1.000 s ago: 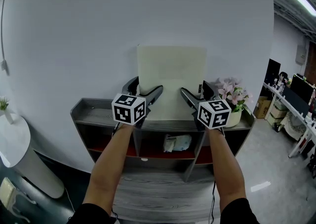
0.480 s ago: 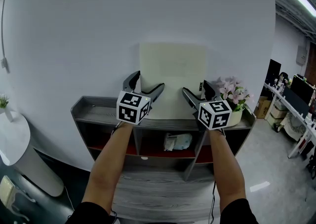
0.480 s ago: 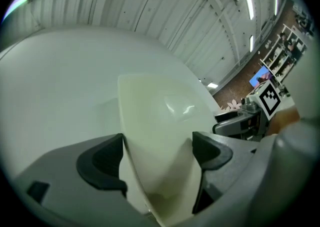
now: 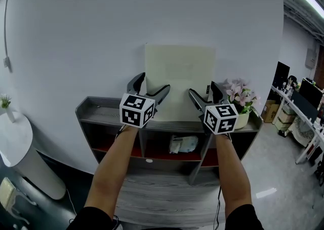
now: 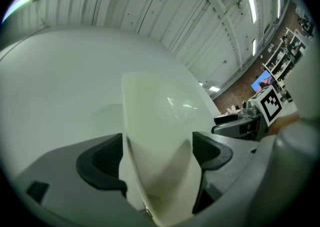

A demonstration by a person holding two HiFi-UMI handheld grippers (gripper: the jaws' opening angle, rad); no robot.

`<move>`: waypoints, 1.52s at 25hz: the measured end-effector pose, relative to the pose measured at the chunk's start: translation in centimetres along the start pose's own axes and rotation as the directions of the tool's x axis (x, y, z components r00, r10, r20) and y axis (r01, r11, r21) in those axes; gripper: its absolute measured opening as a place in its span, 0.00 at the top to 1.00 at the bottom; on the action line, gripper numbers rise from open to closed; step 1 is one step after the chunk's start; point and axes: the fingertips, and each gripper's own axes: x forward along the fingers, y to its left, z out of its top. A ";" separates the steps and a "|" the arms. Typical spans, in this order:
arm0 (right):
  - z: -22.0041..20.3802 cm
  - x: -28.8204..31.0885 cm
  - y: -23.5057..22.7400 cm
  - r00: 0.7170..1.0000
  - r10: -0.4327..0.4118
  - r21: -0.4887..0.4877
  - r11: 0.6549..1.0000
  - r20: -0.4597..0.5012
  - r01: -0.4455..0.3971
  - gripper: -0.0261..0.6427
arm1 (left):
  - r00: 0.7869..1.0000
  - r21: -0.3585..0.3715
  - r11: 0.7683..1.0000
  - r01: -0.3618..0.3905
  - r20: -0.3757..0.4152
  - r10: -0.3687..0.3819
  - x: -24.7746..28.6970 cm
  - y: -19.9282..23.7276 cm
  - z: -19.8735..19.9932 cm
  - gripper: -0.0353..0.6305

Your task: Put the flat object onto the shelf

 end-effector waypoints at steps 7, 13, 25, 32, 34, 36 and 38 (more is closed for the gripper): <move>0.8 -0.4 0.3 1.000 -0.006 -0.011 1.000 0.020 0.006 0.36 | 1.000 -0.012 1.000 -0.011 0.020 0.011 -1.2 0.4 0.8 0.30; 2.3 -1.6 1.0 0.996 -0.029 -0.027 0.999 0.079 0.031 0.36 | 0.996 -0.014 0.999 -0.038 0.079 0.039 -3.7 0.8 2.6 0.30; 5.6 -8.5 3.7 0.960 -0.093 -0.098 0.988 0.263 0.122 0.63 | 0.939 0.004 0.979 -0.202 0.286 0.193 -11.2 -1.4 5.5 0.67; 5.5 -11.5 6.2 0.952 -0.115 -0.132 0.979 0.285 0.158 0.90 | 0.934 -0.040 0.971 -0.234 0.268 0.236 -13.5 -2.9 3.2 0.93; 4.5 -12.0 6.9 0.958 -0.123 -0.139 0.977 0.258 0.163 0.92 | 0.942 -0.043 0.971 -0.237 0.234 0.240 -14.1 -3.5 1.9 0.94; 2.9 -12.4 7.6 0.968 -0.124 -0.128 0.980 0.220 0.155 0.92 | 0.950 -0.044 0.970 -0.239 0.196 0.242 -14.6 -4.2 0.2 0.94; 0.9 -12.7 8.1 0.976 -0.125 -0.109 0.983 0.177 0.146 0.92 | 0.958 -0.043 0.971 -0.237 0.156 0.241 -15.0 -4.9 -1.7 0.94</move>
